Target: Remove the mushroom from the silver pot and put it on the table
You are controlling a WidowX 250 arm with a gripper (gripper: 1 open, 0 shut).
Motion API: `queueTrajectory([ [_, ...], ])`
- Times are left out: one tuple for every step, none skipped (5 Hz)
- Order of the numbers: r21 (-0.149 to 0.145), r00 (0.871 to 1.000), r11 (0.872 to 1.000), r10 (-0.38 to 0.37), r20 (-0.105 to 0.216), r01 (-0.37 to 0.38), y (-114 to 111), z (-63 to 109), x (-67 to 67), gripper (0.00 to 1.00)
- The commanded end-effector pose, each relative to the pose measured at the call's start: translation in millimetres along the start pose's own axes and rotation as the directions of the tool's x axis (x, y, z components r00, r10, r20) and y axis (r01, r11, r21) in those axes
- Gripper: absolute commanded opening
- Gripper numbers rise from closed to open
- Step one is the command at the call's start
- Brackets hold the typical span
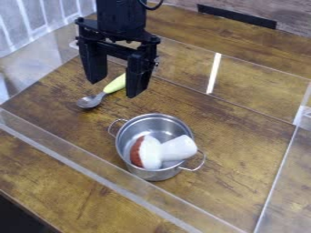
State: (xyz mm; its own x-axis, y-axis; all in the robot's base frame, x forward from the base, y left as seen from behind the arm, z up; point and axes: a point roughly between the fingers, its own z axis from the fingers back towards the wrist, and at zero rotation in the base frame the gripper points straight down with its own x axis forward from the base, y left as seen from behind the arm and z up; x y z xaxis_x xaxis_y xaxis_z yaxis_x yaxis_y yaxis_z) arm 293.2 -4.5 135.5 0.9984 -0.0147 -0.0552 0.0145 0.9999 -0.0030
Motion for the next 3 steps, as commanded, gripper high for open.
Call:
queueTrajectory([
  [-0.003, 0.996, 0.997, 0.078, -0.034, -0.078, 0, -11.9, -5.5, 1.0],
  [-0.01, 0.965, 0.965, 0.261, -0.033, -0.261, -7, -20.0, -7.0, 1.0],
  [-0.033, 0.896, 0.896, 0.443, -0.01, -0.443, -12, -33.6, -1.6, 1.0],
])
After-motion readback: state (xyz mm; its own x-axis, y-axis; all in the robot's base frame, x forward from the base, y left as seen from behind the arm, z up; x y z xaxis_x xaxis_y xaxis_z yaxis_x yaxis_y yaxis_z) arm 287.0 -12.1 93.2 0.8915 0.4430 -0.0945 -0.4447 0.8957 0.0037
